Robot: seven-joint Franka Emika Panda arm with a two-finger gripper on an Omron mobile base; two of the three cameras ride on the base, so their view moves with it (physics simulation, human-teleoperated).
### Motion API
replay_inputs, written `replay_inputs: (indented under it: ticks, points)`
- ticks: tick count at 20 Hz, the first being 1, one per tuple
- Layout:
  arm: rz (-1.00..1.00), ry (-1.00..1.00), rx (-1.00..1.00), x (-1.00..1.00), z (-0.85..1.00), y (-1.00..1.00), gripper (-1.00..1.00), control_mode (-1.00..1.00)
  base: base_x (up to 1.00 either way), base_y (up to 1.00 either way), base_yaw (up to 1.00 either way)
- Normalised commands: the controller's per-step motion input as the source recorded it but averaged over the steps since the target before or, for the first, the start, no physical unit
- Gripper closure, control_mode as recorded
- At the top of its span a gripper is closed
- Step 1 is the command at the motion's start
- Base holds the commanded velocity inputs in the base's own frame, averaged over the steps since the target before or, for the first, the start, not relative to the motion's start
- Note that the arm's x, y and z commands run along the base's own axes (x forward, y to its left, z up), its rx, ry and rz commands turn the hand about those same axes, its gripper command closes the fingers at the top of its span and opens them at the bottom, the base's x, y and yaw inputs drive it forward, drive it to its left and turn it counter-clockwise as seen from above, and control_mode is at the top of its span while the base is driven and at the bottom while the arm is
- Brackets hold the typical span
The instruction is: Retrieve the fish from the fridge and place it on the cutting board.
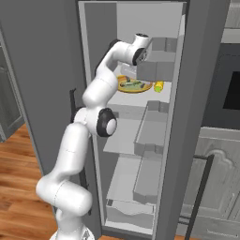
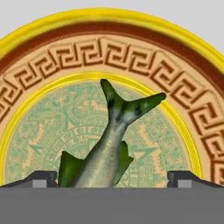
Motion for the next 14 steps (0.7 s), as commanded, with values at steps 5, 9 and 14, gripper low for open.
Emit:
replay_inputs:
  ticks: [5,9,14]
  points:
    - [0.00,0.17,0.00,0.07,-0.22,0.08,-1.00,-1.00,0.00,0.00,0.00]
    - [0.00,0.13,0.00,0.06,-0.11,0.09,-1.00,-1.00,0.00,0.00,0.00]
    - [0.00,0.11,0.00,0.01,-0.16,0.10,1.00,-1.00,0.00,0.00,0.00]
